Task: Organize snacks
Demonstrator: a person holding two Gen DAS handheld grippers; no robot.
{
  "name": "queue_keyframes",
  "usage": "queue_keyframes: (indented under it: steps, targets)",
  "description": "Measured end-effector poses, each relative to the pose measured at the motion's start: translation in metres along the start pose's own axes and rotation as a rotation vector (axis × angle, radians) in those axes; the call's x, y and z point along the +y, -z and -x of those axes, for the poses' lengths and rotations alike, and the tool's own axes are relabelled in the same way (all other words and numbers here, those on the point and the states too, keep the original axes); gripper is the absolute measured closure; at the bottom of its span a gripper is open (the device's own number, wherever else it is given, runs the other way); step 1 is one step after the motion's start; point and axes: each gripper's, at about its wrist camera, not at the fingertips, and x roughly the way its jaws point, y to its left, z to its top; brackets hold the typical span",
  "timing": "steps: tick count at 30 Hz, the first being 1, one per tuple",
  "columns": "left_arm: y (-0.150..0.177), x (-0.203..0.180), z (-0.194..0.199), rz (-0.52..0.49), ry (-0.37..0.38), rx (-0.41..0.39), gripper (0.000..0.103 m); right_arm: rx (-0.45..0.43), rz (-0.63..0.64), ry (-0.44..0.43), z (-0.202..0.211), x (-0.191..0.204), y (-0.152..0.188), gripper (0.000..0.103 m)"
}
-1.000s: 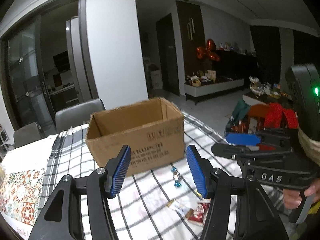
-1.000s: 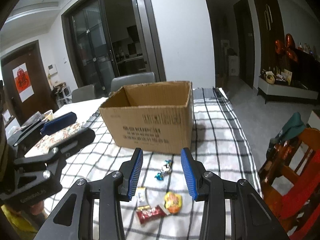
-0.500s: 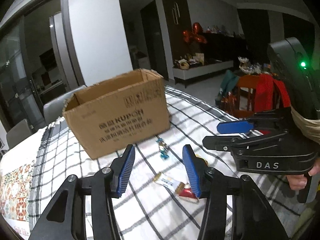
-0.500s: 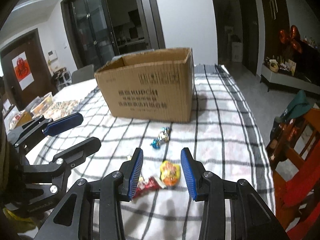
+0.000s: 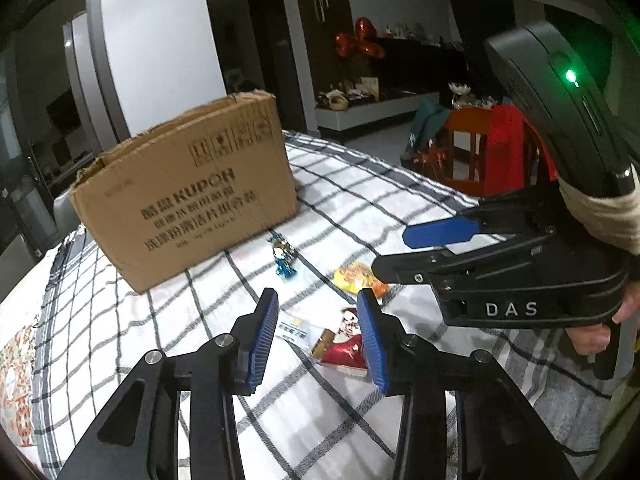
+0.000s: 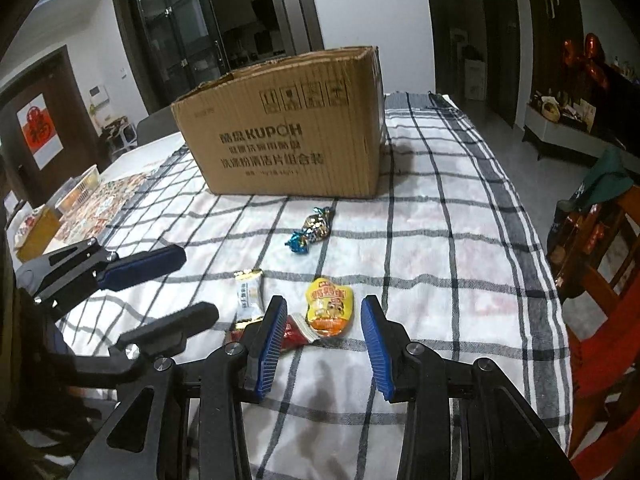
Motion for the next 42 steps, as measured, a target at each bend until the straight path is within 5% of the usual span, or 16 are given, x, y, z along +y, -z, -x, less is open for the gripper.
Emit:
queue_keyframes:
  steps: [23,42]
  targets:
    - [0.017,-0.008,-0.037,-0.013,0.114,0.086,0.072,0.067,0.022,0.001,-0.036,0.000,0.002,0.067]
    - [0.021,-0.007,-0.034,0.002,0.099,0.111,0.082,0.077,0.042,0.010,-0.048,0.003,0.003,0.073]
